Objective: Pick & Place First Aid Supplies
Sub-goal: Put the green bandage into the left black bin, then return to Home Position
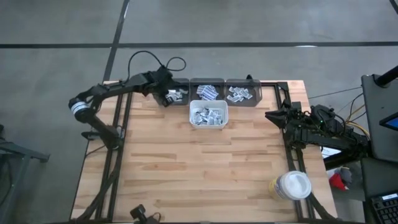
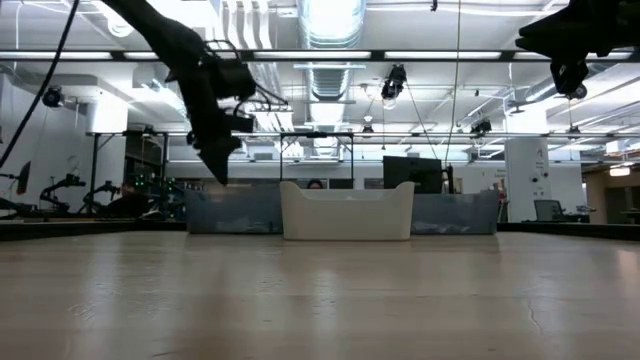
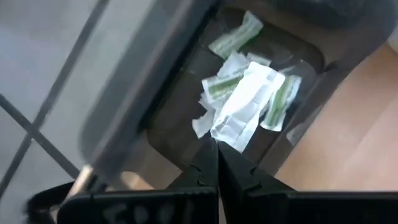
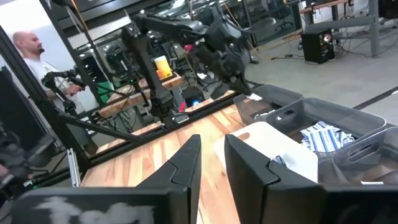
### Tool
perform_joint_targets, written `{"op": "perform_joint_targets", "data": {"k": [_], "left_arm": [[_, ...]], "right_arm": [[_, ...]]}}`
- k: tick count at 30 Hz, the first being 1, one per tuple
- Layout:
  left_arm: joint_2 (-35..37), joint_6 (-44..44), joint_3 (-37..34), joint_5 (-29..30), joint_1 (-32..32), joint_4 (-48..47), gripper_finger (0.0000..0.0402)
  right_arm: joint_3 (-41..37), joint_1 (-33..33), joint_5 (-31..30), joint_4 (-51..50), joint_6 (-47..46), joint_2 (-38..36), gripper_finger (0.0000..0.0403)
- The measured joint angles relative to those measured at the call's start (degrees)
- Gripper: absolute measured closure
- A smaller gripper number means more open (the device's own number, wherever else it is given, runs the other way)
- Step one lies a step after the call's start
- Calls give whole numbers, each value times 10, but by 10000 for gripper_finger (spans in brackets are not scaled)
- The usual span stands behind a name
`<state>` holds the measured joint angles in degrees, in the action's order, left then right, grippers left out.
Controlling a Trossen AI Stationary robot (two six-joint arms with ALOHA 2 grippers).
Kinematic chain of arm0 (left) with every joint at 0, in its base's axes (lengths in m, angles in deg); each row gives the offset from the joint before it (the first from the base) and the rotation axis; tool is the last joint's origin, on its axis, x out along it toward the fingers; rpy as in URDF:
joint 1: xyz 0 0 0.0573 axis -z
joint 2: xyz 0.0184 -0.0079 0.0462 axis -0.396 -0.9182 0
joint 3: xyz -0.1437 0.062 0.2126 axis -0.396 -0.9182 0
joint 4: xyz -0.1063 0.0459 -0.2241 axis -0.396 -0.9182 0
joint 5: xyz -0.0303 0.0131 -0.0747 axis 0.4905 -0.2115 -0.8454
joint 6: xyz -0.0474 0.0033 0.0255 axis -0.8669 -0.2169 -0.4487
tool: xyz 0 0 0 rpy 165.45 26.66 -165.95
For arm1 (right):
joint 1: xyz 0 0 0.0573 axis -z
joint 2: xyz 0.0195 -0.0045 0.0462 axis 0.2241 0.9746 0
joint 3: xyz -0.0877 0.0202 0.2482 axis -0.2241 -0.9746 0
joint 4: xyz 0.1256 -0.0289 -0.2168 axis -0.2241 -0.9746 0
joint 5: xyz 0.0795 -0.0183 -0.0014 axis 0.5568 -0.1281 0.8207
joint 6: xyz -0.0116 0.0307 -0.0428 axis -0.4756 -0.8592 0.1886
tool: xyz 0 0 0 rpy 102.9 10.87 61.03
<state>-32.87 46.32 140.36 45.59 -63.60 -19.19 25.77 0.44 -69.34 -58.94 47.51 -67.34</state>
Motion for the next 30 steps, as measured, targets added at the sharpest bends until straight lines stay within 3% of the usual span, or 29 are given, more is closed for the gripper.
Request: {"op": "perform_joint_targets", "data": {"k": [8,17,26,30], "left_arm": [[-54,3,-22,-13,-6,78,401],[-101,2,-14,-24,-12,87,392],[-77,-44,25,-52,-10,46,273],[-31,-111,61,-152,9,-21,244]], "right_arm": [[0,0,0,0,-3,0,339],[0,0,0,0,-4,0,324],[0,0,0,0,-4,0,314],[0,0,0,0,-4,0,317]]}}
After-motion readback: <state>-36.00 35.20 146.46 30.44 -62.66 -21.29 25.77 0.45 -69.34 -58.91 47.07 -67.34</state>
